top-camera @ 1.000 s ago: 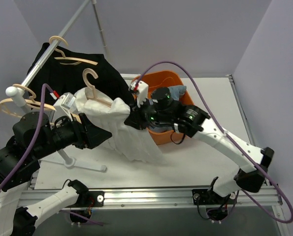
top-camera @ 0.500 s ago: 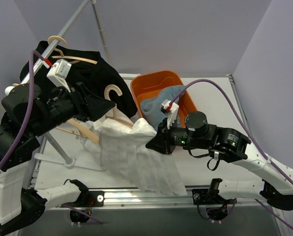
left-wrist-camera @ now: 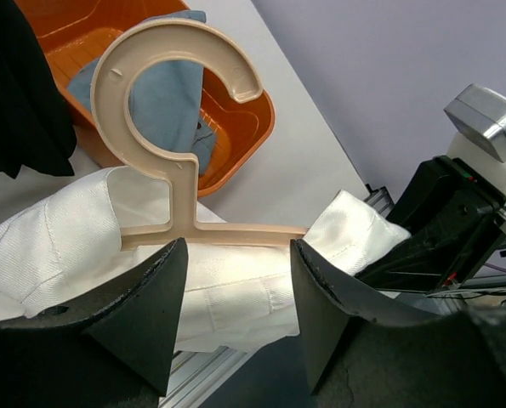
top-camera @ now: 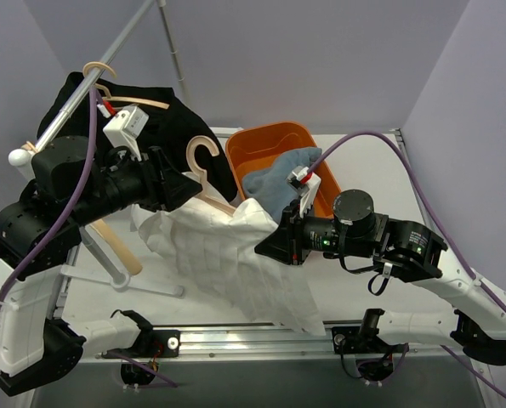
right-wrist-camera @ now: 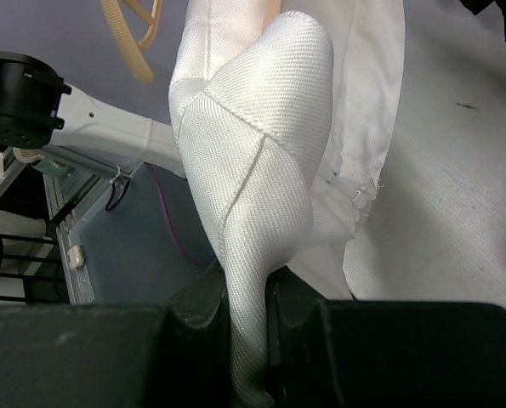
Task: Remove the skirt from the hanger
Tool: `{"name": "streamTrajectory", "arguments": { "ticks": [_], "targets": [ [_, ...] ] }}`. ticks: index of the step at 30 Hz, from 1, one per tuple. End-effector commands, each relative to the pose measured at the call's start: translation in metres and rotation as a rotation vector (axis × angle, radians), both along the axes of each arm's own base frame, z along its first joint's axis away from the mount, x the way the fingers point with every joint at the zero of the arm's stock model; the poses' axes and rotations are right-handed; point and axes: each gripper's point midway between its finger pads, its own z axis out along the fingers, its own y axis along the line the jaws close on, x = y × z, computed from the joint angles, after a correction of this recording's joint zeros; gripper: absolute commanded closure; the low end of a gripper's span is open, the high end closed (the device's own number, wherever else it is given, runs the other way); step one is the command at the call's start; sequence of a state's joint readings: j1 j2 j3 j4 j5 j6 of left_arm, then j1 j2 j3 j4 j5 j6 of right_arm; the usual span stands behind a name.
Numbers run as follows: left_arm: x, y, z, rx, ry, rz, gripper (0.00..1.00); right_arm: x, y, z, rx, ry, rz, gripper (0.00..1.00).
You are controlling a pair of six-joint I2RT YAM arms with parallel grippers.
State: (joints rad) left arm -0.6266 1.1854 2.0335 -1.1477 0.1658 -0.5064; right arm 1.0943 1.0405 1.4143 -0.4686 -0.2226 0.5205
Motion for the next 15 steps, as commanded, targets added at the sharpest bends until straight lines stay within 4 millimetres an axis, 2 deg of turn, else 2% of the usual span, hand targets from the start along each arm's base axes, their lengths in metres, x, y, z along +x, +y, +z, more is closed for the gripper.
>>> {"name": "streamTrajectory", "arguments": {
  "ticks": [1,15],
  "targets": [
    [0.001,0.001,-0.002,0.042,-0.015,-0.019,0.40,-0.007,0.001,0.060,0.192,-0.062,0.022,1.00],
    [0.012,-0.002,-0.023,0.131,-0.007,-0.030,0.39,-0.016,0.012,0.071,0.239,-0.052,0.066,1.00]
  ]
}}
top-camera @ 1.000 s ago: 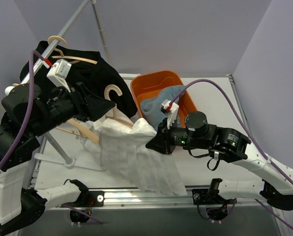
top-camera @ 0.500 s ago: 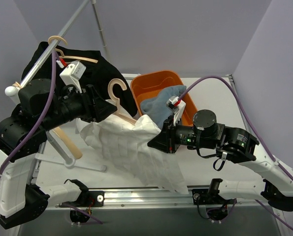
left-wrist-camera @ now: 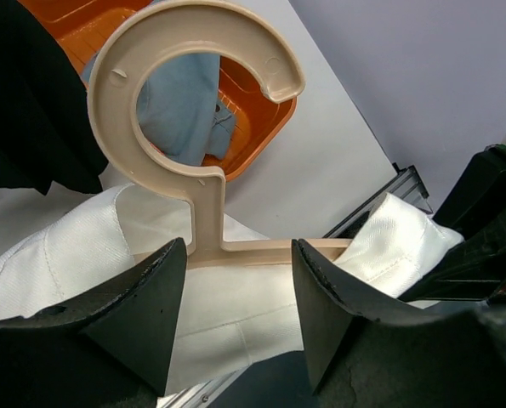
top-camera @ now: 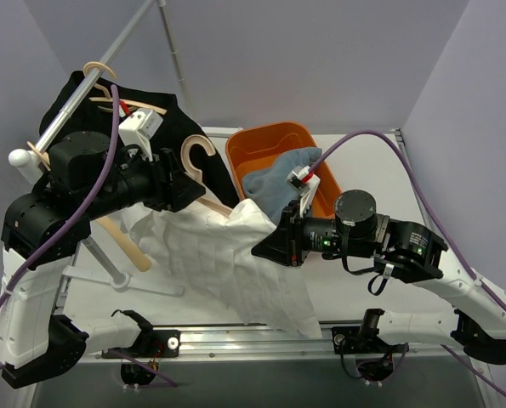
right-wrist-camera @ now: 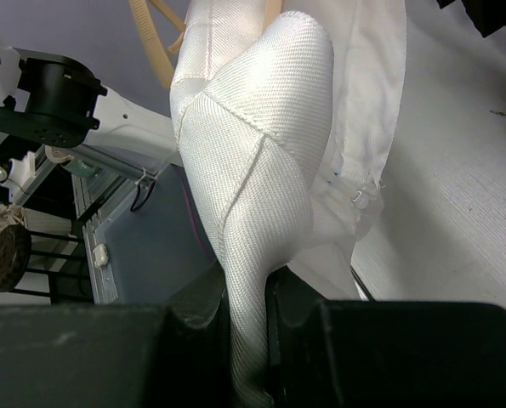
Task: Remove the skirt from the hanger
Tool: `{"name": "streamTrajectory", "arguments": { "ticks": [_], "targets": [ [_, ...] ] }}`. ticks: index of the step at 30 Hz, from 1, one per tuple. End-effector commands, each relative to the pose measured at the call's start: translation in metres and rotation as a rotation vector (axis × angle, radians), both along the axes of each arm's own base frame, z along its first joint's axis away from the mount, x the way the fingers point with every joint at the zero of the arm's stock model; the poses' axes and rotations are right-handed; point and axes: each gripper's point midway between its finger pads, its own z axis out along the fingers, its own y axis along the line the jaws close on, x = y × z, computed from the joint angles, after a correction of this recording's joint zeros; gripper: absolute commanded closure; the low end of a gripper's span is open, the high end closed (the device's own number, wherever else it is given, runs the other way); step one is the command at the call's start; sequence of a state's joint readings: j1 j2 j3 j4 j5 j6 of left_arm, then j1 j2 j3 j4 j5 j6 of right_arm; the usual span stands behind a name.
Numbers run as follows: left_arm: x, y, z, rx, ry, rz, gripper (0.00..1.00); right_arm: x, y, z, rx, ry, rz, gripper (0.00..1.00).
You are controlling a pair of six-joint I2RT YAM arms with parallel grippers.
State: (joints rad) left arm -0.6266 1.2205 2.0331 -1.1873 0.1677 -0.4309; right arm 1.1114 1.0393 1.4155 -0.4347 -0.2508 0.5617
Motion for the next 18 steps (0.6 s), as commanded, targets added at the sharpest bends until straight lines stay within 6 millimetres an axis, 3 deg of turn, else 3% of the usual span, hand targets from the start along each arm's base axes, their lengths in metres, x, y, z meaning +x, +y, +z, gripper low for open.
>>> {"name": "streamTrajectory", "arguments": {
  "ticks": [1,14,17,18],
  "targets": [
    [0.006,0.000,-0.007,0.046,-0.009,-0.005,0.39,-0.006,0.006,0.061,0.193,-0.077,0.030,1.00],
    [0.017,-0.007,-0.013,0.065,-0.019,-0.012,0.39,-0.013,0.014,0.067,0.199,-0.075,0.065,1.00],
    [0.019,-0.008,-0.012,0.063,-0.021,-0.013,0.44,-0.014,0.017,0.062,0.188,-0.067,0.072,1.00],
    [0.020,-0.009,-0.013,0.062,-0.018,-0.014,0.53,-0.014,0.017,0.062,0.185,-0.066,0.070,1.00]
  ]
}}
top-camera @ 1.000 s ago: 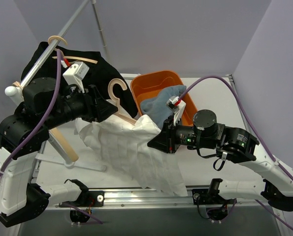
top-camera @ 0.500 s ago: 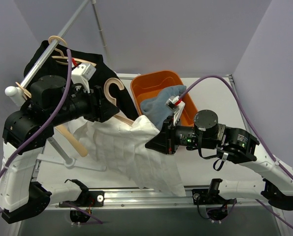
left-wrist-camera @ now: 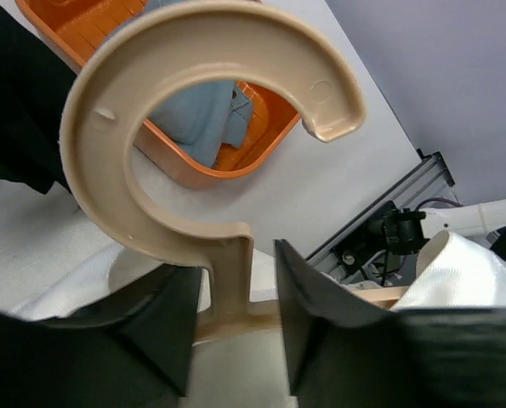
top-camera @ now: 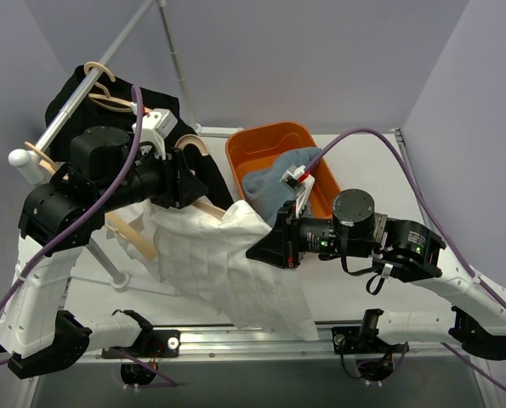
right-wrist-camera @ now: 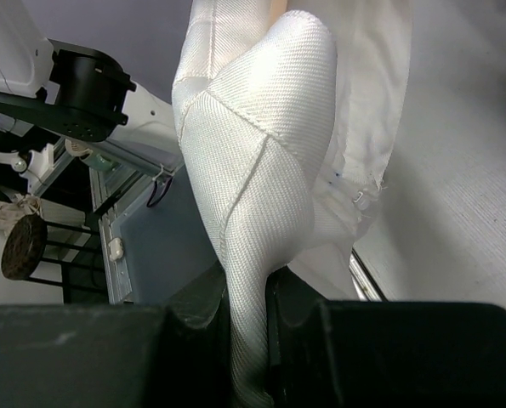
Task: Remove the skirt from the hanger
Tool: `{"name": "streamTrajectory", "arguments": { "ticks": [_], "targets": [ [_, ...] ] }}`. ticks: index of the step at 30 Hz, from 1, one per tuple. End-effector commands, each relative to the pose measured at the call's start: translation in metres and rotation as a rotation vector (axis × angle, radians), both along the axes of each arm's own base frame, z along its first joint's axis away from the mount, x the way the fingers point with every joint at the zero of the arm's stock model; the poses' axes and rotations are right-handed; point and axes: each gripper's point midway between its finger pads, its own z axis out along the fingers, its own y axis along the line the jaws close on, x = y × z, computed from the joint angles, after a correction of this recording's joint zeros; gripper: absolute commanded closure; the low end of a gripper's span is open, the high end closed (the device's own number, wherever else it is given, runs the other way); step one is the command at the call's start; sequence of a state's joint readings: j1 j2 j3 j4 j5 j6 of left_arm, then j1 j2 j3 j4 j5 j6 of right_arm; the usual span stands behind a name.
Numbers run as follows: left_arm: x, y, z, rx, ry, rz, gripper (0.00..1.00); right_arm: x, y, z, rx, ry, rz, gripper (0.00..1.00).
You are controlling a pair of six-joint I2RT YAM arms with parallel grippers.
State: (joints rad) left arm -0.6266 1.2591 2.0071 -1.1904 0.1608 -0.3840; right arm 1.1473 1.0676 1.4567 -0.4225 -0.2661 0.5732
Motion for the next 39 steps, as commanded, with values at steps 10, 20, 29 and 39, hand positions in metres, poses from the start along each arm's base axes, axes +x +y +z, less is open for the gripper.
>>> {"name": "streamTrajectory", "arguments": {
  "ticks": [10,20,29,39],
  "targets": [
    [0.003,0.009,0.011,0.016,-0.077,0.018,0.98,0.000,0.009,0.030,0.081,-0.017,-0.002,0.70],
    [0.008,0.025,0.021,0.027,-0.118,0.105,0.98,0.001,-0.030,0.036,0.048,-0.029,-0.095,0.40],
    [0.010,0.024,0.029,0.020,-0.134,0.111,0.98,-0.012,-0.059,0.007,0.001,0.043,-0.117,0.43],
    [0.009,0.024,0.034,0.013,-0.136,0.107,0.98,-0.008,-0.059,-0.020,-0.058,0.050,-0.136,0.46]
  ]
}}
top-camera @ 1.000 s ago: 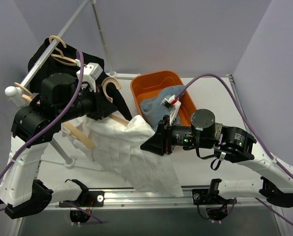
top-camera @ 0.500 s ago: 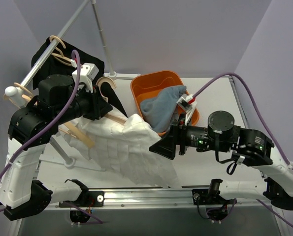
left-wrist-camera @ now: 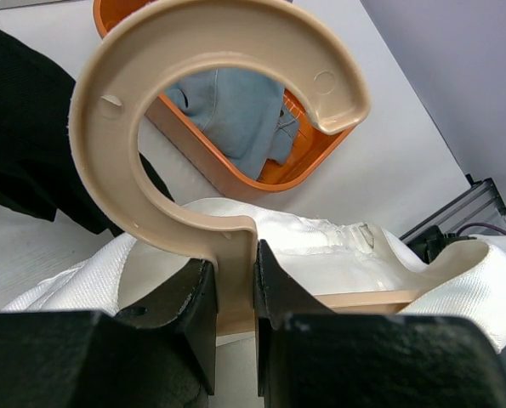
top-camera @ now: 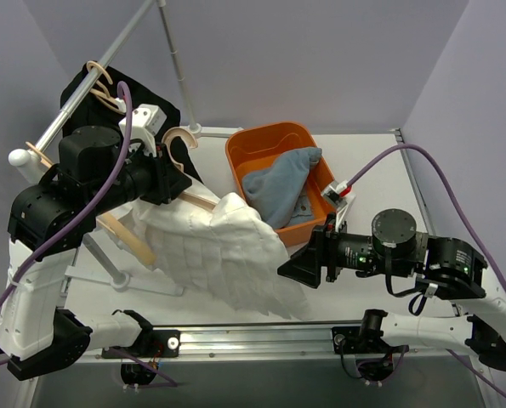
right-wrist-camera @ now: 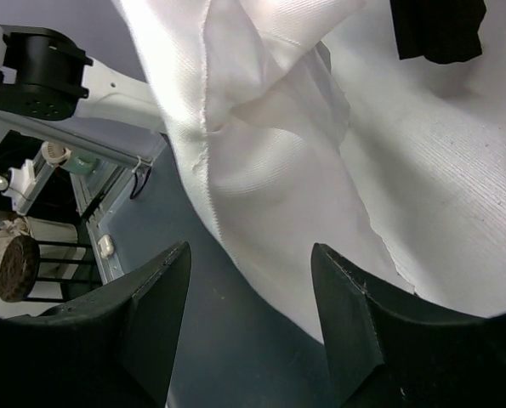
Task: Remove the skirt from the hanger
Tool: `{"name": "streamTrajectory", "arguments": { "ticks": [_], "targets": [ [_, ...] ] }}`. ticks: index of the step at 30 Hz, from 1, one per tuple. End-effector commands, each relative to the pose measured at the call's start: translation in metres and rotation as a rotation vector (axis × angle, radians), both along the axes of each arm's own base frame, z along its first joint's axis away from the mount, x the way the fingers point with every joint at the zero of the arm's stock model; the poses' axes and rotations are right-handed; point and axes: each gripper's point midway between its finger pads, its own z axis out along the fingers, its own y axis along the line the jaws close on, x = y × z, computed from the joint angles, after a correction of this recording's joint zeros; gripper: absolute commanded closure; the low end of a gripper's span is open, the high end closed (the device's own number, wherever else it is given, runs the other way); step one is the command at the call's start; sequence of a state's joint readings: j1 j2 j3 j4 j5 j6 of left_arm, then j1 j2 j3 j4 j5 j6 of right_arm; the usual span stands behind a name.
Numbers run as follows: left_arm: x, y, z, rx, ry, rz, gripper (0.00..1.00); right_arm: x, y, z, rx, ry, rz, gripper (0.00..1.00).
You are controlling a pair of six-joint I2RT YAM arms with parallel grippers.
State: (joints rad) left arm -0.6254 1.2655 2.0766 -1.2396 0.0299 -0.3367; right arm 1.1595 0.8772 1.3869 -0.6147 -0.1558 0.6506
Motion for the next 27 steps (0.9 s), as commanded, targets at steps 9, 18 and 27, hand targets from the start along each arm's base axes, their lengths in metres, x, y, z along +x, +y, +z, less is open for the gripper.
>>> {"name": "streamTrajectory", "arguments": {
  "ticks": [9,18,27],
  "targets": [
    [-0.001,0.005,0.025,-0.046,-0.071,0.022,0.98,0.008,0.012,-0.008,-0.032,-0.030,0.002,0.98],
    [0.008,0.032,0.034,-0.046,-0.119,0.182,0.98,0.007,-0.026,-0.007,-0.031,-0.038,-0.083,1.00],
    [0.011,0.055,0.052,-0.064,-0.193,0.294,0.98,0.006,-0.076,0.008,0.033,-0.048,-0.213,1.00]
  ]
}}
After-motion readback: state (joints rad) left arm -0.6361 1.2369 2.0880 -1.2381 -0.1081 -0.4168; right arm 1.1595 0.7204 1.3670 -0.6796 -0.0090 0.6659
